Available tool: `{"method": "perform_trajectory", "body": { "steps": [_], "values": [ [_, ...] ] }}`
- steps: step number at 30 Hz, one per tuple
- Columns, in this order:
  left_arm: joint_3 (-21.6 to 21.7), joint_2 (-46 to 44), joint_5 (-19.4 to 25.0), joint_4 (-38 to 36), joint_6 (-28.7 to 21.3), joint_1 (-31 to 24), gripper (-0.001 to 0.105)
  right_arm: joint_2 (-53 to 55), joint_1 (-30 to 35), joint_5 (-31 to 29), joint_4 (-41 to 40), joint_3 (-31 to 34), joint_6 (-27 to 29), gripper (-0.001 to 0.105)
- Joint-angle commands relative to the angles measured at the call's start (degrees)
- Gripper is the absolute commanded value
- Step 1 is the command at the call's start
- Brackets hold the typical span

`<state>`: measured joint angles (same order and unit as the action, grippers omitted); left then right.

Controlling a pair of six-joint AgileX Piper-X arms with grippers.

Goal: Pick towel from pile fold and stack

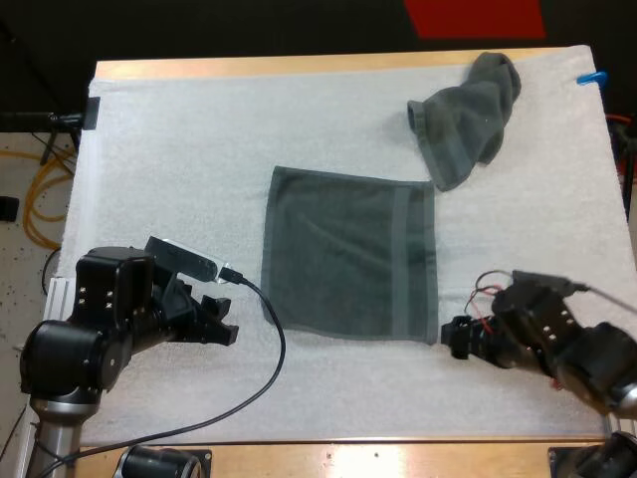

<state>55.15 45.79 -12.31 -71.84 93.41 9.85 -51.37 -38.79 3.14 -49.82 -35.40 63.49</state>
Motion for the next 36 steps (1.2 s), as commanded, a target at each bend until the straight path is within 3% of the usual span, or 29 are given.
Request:
{"method": "perform_trajectory", "body": {
  "steps": [1,5,9,14,30,34,36],
  "values": [
    [0.1,-0.4,0.1,-0.2,0.6,0.6,0.054,-0.2,0.3,1.8,4.4,1.4,-2.2,0.074],
    [0.1,-0.4,0.1,-0.3,0.6,2.9,0.054,-3.8,5.3,10.4,17.0,9.3,-9.2,0.074],
    [0.1,-0.4,0.1,-0.3,0.6,3.3,0.054,-8.0,12.8,19.4,27.6,13.6,-9.5,0.074],
    [0.1,-0.4,0.1,0.1,0.6,3.3,0.054,-15.2,18.8,31.6,35.0,14.4,-9.5,0.074],
    [0.1,-0.4,0.1,0.1,0.6,3.3,0.054,-32.8,19.2,43.5,46.6,14.0,-9.3,0.074],
    [0.1,-0.4,0.1,0.2,0.6,3.3,0.054,-34.7,19.2,42.8,47.9,13.6,-9.3,0.073],
    [0.1,-0.4,0.1,0.2,0.6,3.3,0.054,-34.7,19.2,42.6,48.4,13.3,-9.3,0.066]
  ]
}}
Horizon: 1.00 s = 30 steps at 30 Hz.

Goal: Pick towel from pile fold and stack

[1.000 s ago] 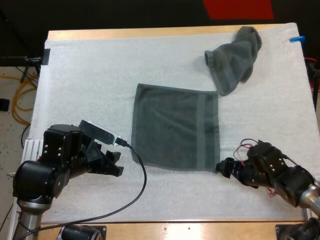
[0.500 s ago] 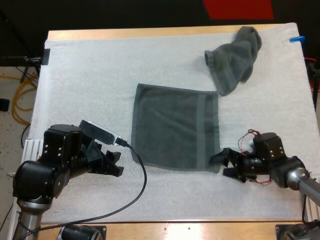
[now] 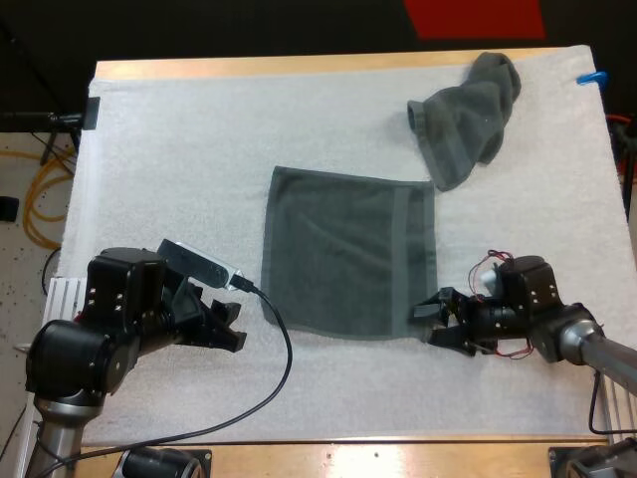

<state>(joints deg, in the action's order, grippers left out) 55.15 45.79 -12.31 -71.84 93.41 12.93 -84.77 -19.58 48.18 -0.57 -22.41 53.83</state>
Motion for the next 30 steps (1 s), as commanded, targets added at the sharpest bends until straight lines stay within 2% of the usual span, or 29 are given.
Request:
{"method": "perform_trajectory", "body": {
  "steps": [1,3,4,6,8,10,18,21,25,27,30],
  "values": [
    [0.1,-0.4,0.1,0.2,0.6,0.2,0.054,-1.3,0.0,-2.5,-0.8,0.3,0.3,0.063],
    [0.1,-0.4,0.1,0.2,0.6,0.2,0.053,-1.3,0.0,-2.9,-0.6,0.3,0.4,0.044],
    [0.1,-0.4,0.1,0.2,0.5,0.2,0.053,-1.3,0.0,-3.0,-0.6,0.3,0.7,0.037],
    [0.1,-0.3,0.1,1.0,-1.8,0.2,0.054,-1.3,0.0,-3.7,-0.6,0.3,2.2,0.014],
    [0.1,-0.3,0.1,2.9,-1.9,0.2,0.054,-1.3,0.0,-5.0,-0.6,0.3,3.4,0.000],
    [0.1,-0.3,-0.8,3.7,-1.2,0.2,0.054,-0.6,0.0,-7.3,-1.3,0.3,5.1,0.000],
    [-1.2,2.4,-11.5,5.6,1.0,0.2,0.054,8.8,0.0,-21.6,-11.3,0.3,13.4,0.000],
    [-4.1,3.8,-15.1,9.0,1.9,0.2,0.054,11.2,0.0,-23.4,-14.3,0.3,15.8,0.000],
    [-8.9,6.0,-17.3,13.7,3.8,0.2,0.056,11.8,0.0,-23.6,-15.8,0.3,17.1,0.000],
    [-12.0,7.8,-18.3,17.5,5.8,0.2,0.066,11.8,0.0,-23.6,-16.2,0.3,17.1,0.000],
    [-14.9,10.6,-18.4,21.0,8.9,0.2,0.071,11.8,0.0,-23.6,-16.2,0.3,17.1,0.000]
  ]
}}
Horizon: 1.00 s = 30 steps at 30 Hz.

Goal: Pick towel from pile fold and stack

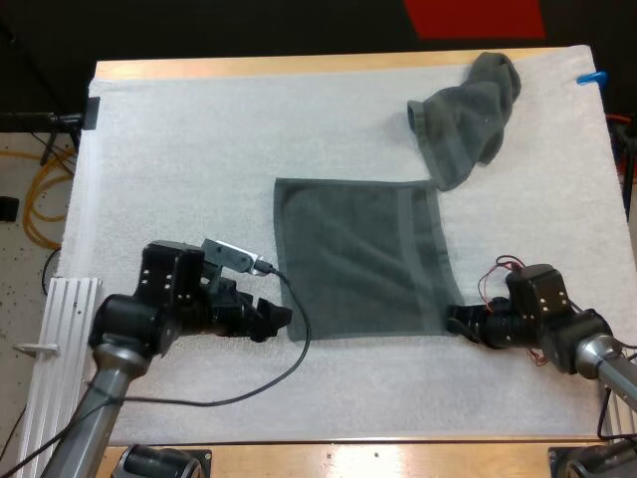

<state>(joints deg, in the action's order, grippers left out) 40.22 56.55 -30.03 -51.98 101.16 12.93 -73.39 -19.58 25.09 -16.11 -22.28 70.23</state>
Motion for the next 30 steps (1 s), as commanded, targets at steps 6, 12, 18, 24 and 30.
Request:
{"method": "perform_trajectory", "body": {
  "steps": [6,12,18,24,30],
  "values": [
    [-3.6,8.5,-0.7,7.4,5.2,0.2,0.071,0.4,0.0,-0.1,-1.1,0.2,0.7,0.000],
    [-3.7,18.1,-3.3,10.2,5.8,0.2,0.071,0.4,0.0,0.7,-1.4,0.2,0.7,0.000],
    [-3.7,26.5,-9.6,14.6,7.9,0.2,0.071,0.4,0.0,0.7,-1.3,0.2,0.7,0.000],
    [-3.7,31.3,-14.6,16.6,8.4,0.2,0.071,0.4,0.0,0.7,-1.3,0.2,0.7,0.000],
    [-3.5,33.2,-17.7,19.2,10.8,0.5,0.071,0.4,0.0,0.7,-1.3,0.2,0.6,0.000]
  ]
}}
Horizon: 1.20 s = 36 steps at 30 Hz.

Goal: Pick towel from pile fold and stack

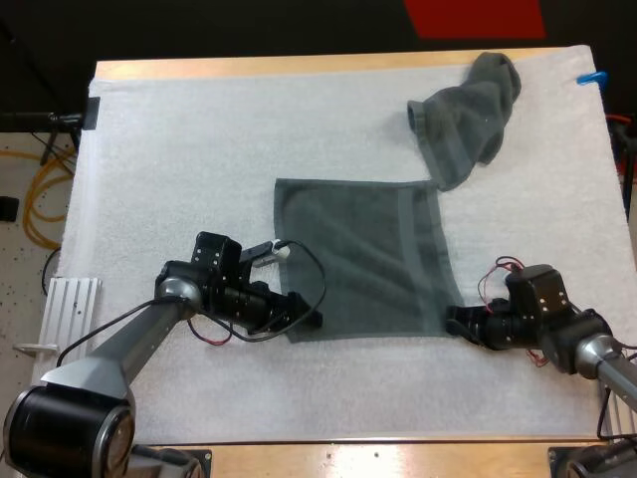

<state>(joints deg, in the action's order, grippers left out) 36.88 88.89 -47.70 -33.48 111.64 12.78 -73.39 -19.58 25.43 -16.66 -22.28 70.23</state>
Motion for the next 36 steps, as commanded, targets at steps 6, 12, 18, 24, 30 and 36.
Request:
{"method": "perform_trajectory", "body": {
  "steps": [6,12,18,24,30,36],
  "values": [
    [-0.2,0.8,-0.3,1.0,0.4,3.9,0.071,0.4,0.0,0.3,-0.8,0.2,0.5,0.000],
    [-0.1,0.8,4.2,1.6,0.4,7.1,0.064,0.4,0.0,0.3,-0.8,0.2,0.5,0.000],
    [0.0,0.8,6.0,1.6,0.4,7.0,0.032,0.4,0.0,0.3,-0.8,0.2,0.6,0.000],
    [0.0,-0.1,2.9,0.8,-1.2,7.0,0.000,1.0,0.0,2.3,-1.3,0.2,2.0,0.000],
    [0.0,-9.6,4.6,-9.8,-5.7,7.0,0.000,9.0,-2.6,2.9,-10.9,-0.4,2.0,0.000],
    [-0.6,-18.9,5.5,-19.2,-8.7,7.0,0.000,20.6,-9.4,-2.1,-22.8,-3.7,-0.1,0.000]
  ]
}}
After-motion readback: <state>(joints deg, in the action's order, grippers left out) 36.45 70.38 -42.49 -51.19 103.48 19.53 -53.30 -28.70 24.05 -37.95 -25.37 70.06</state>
